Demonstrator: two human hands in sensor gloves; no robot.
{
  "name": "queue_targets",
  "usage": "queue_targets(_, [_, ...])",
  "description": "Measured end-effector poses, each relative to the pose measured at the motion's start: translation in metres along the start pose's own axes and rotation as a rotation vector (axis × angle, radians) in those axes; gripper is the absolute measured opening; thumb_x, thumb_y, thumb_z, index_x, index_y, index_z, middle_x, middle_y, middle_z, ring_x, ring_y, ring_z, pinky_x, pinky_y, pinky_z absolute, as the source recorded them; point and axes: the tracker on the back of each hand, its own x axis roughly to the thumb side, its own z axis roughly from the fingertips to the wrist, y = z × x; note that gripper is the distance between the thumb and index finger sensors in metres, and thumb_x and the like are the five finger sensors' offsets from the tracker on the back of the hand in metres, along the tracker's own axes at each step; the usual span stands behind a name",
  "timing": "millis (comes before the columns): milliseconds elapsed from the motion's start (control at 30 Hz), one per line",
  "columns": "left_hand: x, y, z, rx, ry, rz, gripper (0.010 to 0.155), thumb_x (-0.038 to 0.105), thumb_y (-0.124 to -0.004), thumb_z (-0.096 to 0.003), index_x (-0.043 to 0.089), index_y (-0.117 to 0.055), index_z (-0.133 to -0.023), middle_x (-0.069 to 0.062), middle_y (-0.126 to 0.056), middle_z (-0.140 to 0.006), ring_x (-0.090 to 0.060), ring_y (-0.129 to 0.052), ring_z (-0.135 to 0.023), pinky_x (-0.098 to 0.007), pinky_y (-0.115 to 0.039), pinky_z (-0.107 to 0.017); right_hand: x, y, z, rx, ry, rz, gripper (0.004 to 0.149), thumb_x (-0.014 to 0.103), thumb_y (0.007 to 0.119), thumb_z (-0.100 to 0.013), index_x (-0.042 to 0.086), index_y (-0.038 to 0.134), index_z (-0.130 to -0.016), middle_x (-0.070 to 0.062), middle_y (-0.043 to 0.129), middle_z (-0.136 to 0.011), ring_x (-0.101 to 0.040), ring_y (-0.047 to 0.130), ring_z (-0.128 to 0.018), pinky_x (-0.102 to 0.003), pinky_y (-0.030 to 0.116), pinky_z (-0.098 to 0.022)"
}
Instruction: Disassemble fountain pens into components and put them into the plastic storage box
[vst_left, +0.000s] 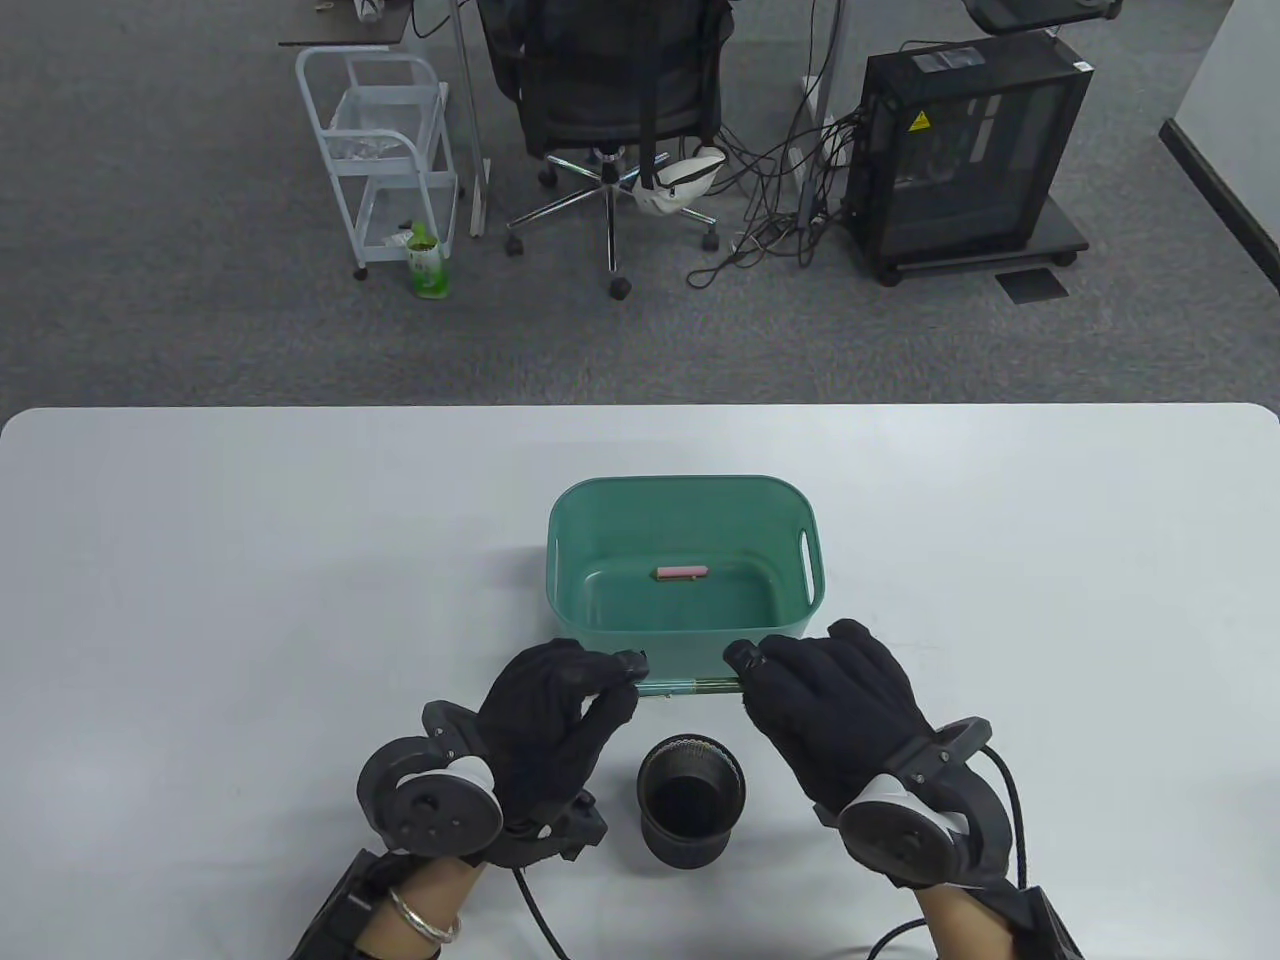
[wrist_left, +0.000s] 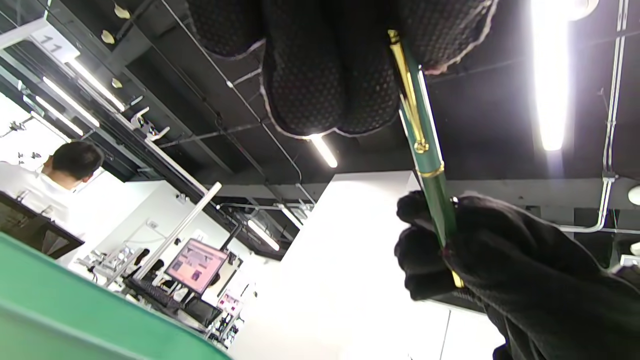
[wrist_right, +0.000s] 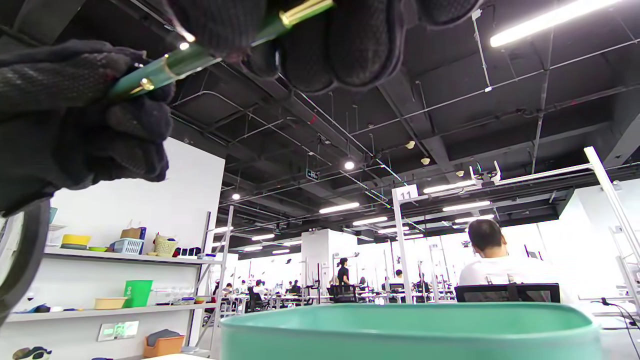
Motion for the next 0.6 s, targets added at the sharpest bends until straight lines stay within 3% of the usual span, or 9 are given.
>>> queue_targets(400, [-0.002,0.001,-0.001,-0.05,-0.012,0.01,0.039,0.039,-0.07,-0.0682,0.015,-0.082,-0.097,-0.002,-0.099,-0.083,-0.024,-0.097,-0.073,-0.049,-0.067,-0.074,0.0003,-0.0015,0.0009,-0.006,-0.008,0.012,0.042,0.042,0.074,-0.056,0.035,0.082,-0.096,0.003,0.081,-0.095,-0.017,0.082,-0.082,-0.05,0.055,-0.079])
queue_targets(600, [0.0003,-0.0028,-0.003,-0.177,-0.009,-0.055,0.05,0.047,-0.072,-0.0662,0.014,-0.08,-0.103,-0.008,-0.096,-0.09,-0.027,-0.096,-0.074,-0.052,-0.067,-0.072,0.0065,-0.0002,0.0017,0.001,-0.04,0.019,0.042,0.042,0.074,-0.056,0.034,0.082,-0.096,0.003,0.081,-0.095,-0.017,0.082,-0.082,-0.05,0.055,-0.079])
